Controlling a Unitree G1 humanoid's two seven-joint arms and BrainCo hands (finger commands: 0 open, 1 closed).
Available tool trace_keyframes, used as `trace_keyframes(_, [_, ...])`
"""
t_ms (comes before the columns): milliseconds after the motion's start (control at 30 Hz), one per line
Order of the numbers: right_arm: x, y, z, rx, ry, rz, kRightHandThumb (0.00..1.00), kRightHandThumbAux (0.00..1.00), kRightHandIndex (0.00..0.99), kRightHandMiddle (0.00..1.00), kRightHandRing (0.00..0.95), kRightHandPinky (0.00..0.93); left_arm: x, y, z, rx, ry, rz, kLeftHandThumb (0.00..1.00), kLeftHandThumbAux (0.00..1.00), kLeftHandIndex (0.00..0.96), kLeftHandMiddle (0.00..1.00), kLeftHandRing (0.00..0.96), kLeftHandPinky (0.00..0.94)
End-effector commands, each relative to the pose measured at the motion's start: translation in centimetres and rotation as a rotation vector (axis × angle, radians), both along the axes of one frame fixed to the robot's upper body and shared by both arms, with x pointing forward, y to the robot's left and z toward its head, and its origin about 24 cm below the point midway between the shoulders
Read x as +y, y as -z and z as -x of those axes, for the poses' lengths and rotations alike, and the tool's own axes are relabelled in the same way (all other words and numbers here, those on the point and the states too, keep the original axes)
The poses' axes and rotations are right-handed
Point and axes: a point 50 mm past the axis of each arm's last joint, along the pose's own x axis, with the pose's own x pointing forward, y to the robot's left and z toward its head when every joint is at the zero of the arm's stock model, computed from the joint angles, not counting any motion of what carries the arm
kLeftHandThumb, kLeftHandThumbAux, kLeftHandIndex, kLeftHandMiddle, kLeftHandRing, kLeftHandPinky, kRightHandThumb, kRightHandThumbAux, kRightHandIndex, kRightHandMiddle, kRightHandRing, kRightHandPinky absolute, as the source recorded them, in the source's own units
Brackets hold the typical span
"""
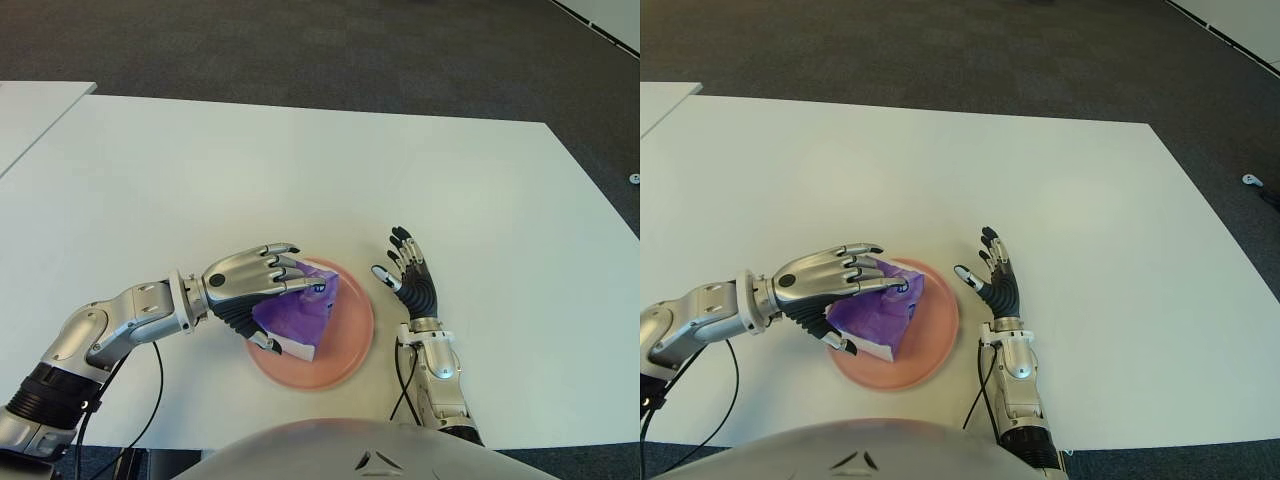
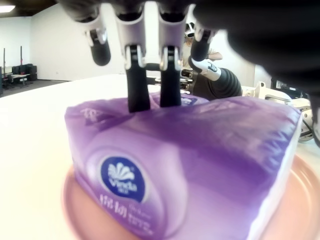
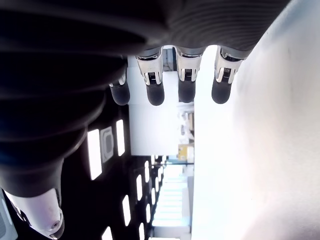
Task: Put the tissue paper into the plate.
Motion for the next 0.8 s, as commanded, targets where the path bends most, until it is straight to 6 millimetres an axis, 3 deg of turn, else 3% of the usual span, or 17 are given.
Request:
trace_keyframes(33, [-0.3,5.2,4.2,0.338,0.025,-0.010,0.000,0.678,0.000,0.000,0.000,0.001,0.6,1.0,0.1,0.050,-0.028,-0.074,0.000,0.350,0.000,0.000,0.000,0.000])
trace_keyframes(467, [-0.1,5.0,4.4,0.342,0.030,-0.015,0.000,0.687,0.000,0.000,0.000,0.002,0.8,-0.2,-0.2,0.053,-0.052,-0.031,0.000,0.371,0.000,0.000,0.000,0.000])
trace_keyframes(600, [0.0,4.9,4.4,0.339,0.028,-0.014,0.000,0.689,0.000,0.000,0.000,0.001,1.4,-2.3,-0.9,0.160,-0.096,0.160,0.000,0.382,0.000,0.000,0.000,0.000])
trace_keyframes(700, [-0.4,6.0,4.0,0.347,0.020,-0.003,0.000,0.681,0.000,0.000,0.000,0.000,2.4,-3.7,-1.6,0.286,-0.145,0.327,0.000,0.393,0.000,0.000,0.000,0.000])
trace_keyframes(800, [-0.2,5.6,4.1,0.327,0.014,0.001,0.000,0.672,0.000,0.000,0.000,0.000,3.3,-4.2,-1.9,0.381,-0.187,0.431,0.000,0.412,0.000,0.000,0.000,0.000])
